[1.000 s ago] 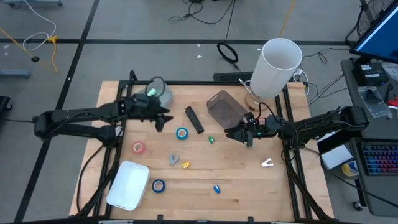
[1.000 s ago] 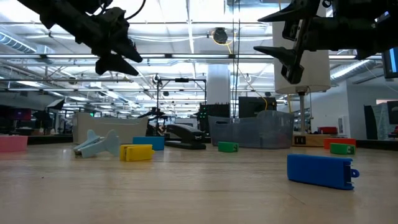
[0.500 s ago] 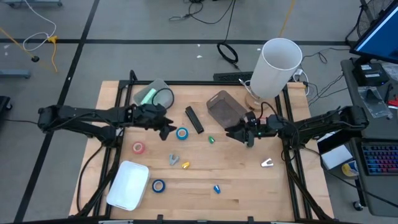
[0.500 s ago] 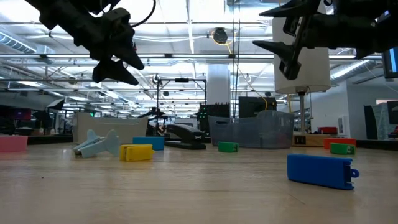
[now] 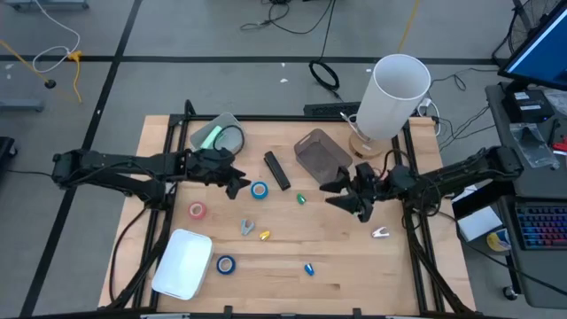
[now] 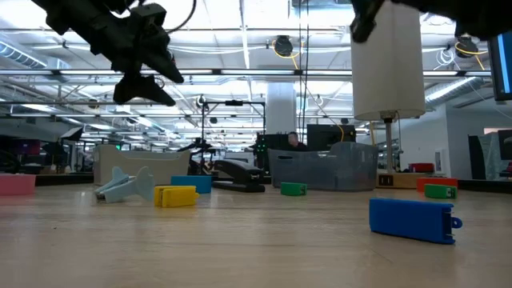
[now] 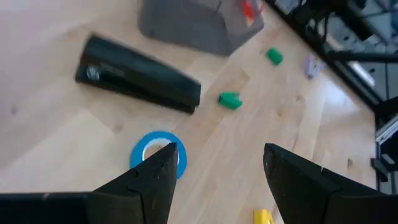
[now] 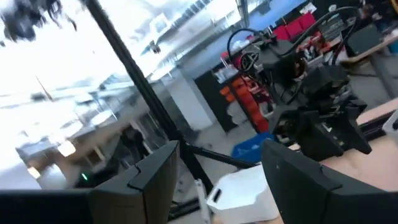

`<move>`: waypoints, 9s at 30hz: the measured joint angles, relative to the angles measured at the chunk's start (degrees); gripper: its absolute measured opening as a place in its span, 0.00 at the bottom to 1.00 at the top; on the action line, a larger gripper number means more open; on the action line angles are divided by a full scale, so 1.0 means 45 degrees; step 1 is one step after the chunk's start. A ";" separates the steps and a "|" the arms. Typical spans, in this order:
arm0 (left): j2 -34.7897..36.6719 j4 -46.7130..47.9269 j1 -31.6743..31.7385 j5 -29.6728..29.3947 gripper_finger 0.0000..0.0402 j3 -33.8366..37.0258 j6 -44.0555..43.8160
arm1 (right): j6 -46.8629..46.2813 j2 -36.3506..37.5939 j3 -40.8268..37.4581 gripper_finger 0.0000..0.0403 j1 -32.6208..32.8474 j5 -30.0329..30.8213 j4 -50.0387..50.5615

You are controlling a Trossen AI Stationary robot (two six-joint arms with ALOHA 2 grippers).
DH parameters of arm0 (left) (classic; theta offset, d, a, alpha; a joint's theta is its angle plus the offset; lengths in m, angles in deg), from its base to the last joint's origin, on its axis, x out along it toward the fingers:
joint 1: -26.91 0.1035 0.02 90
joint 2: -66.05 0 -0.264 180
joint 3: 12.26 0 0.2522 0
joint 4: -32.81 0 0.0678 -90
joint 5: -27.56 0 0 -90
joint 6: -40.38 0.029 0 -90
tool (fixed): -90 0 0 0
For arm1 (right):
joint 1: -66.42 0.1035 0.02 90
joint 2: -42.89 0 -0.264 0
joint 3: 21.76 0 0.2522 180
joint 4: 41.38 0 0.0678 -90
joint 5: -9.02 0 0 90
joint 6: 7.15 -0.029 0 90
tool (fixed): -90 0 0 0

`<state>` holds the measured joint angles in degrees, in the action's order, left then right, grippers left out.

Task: Pick and place Stapler, Stapler remover, tape
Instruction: Put the black stapler into the gray bin

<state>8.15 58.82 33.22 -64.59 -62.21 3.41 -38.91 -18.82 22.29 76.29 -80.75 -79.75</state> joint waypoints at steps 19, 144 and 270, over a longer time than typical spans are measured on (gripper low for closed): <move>0.4347 0.2534 0.0034 -0.0344 0.58 0.0004 0.2840 | 0.2559 -0.3480 0.6267 0.54 0.1331 0.4338 0.8247; 0.5535 0.4002 0.0034 -0.1540 0.58 0.0006 0.3782 | -0.2749 -1.1419 1.2019 0.75 -0.3570 0.0944 1.6470; 0.0004 0.1537 -0.0267 -0.2552 0.58 -0.2968 0.7585 | 0.4552 -1.0492 1.3733 0.30 -0.2806 0.4299 1.8282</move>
<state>8.17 65.74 32.01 -76.07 -75.56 37.54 -18.43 -66.03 84.09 63.66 -61.40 2.52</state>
